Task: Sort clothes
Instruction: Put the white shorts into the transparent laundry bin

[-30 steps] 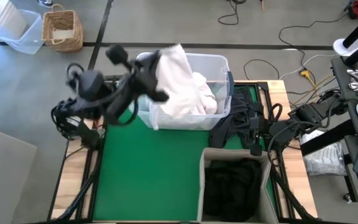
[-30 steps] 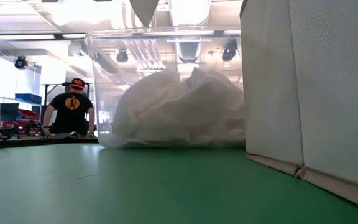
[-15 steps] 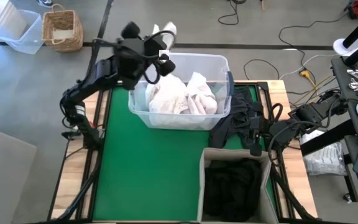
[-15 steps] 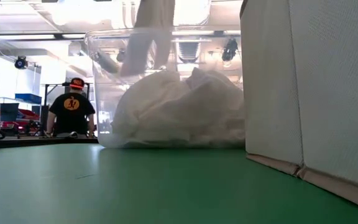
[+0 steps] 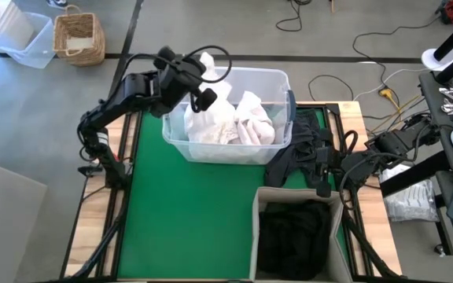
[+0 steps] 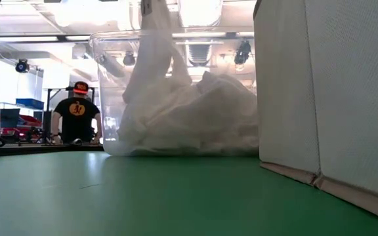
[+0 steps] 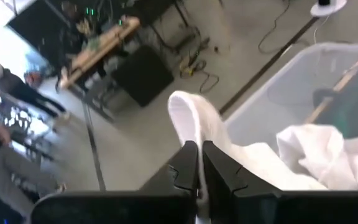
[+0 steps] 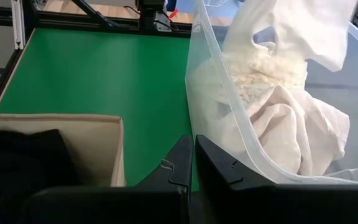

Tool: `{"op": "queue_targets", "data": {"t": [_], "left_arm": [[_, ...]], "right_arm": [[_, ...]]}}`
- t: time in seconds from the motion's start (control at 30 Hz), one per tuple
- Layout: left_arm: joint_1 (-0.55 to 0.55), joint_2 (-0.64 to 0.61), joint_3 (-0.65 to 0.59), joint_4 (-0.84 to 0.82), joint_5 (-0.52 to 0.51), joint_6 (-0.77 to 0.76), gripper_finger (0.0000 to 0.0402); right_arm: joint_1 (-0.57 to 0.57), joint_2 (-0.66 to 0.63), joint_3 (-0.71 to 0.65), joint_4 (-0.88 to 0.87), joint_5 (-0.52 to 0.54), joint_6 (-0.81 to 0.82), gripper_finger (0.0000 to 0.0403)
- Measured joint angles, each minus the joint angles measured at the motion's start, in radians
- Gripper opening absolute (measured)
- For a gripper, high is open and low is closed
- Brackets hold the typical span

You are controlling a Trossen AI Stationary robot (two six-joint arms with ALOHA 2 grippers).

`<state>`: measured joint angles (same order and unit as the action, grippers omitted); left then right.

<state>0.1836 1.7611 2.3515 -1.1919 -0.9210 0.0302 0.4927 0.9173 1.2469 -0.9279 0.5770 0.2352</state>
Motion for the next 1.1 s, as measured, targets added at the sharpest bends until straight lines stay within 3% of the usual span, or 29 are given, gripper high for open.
{"op": "queue_targets", "data": {"t": [0.3, 1.1], "left_arm": [[0.018, 0.018, -0.011, -0.162, 0.147, -0.221, 0.0], [0.062, 0.16, -0.018, -0.372, 0.146, -0.302, 0.0]], "right_arm": [[0.0, 0.0, 0.0, 0.007, 0.0, 0.0, 0.0012], [0.0, 0.0, 0.0, 0.021, 0.0, 0.001, 0.0012]]}}
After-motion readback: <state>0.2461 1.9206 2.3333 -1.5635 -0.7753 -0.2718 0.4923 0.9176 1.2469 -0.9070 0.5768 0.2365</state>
